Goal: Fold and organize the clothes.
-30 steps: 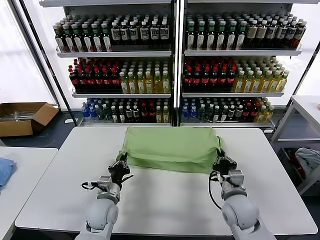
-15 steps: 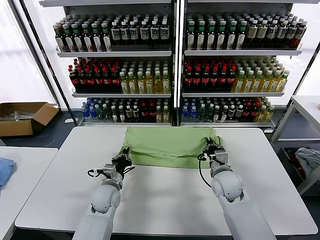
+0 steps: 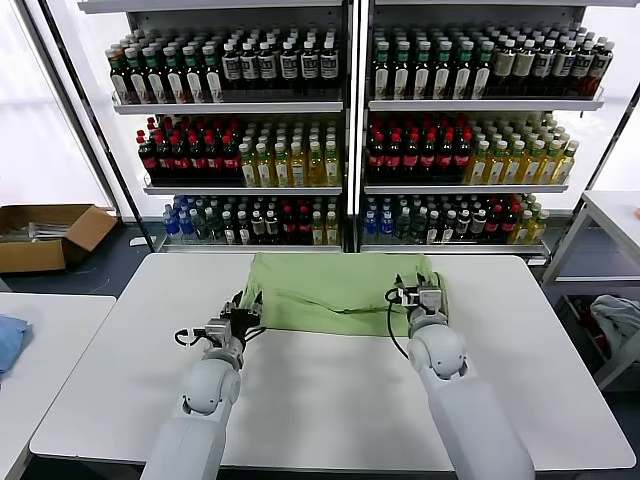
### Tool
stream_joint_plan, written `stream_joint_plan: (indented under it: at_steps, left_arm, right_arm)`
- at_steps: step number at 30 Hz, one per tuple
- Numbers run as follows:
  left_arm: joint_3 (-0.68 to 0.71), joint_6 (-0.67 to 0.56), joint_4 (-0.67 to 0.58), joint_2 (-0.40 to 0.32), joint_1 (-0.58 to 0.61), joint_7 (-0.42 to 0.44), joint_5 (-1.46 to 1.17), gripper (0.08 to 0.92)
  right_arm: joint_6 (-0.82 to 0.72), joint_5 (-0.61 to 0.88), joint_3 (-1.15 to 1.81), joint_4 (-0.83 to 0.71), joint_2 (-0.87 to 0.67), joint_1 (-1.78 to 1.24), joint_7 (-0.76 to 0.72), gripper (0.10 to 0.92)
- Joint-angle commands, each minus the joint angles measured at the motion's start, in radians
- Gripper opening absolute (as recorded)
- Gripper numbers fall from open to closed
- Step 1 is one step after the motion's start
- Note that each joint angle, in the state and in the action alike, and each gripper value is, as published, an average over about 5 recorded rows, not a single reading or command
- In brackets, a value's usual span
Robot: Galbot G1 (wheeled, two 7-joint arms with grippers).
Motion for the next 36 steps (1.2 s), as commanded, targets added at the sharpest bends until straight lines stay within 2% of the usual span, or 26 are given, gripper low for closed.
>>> stream_joint_plan:
  at_steps: [1, 4, 7, 10, 21, 36]
  left_arm:
    - [-0.004, 0.047, -0.136, 0.002, 0.098, -0.006, 0.034, 0.624]
    - [-0.005, 0.059, -0.179, 0.01, 0.13, -0.004, 0.044, 0.71]
    - [-0.009, 0.068, -0.207, 0.02, 0.15, -0.001, 0.049, 0.784]
    - [-0.015, 0.073, -0.214, 0.029, 0.158, 0.001, 0.053, 0.817]
    - [-0.003, 0.095, -0.184, 0.045, 0.143, 0.008, 0.058, 0.823]
    - [-0.009, 0.094, -0.05, 0.051, 0.068, 0.009, 0.041, 0.823]
  right_arm:
    - [-0.018, 0.006, 0.011, 0.156, -0.022, -0.074, 0.053, 0.726]
    - [-0.04, 0.005, 0.036, 0.24, -0.053, -0.156, 0.053, 0.794]
    - [-0.055, 0.008, 0.066, 0.291, -0.09, -0.231, 0.049, 0.819]
    - [-0.067, 0.016, 0.094, 0.309, -0.126, -0.285, 0.047, 0.822]
    - [-0.104, 0.061, 0.168, 0.319, -0.175, -0.372, 0.043, 0.823]
    - [-0.104, 0.046, 0.119, 0.221, -0.116, -0.304, 0.035, 0.823]
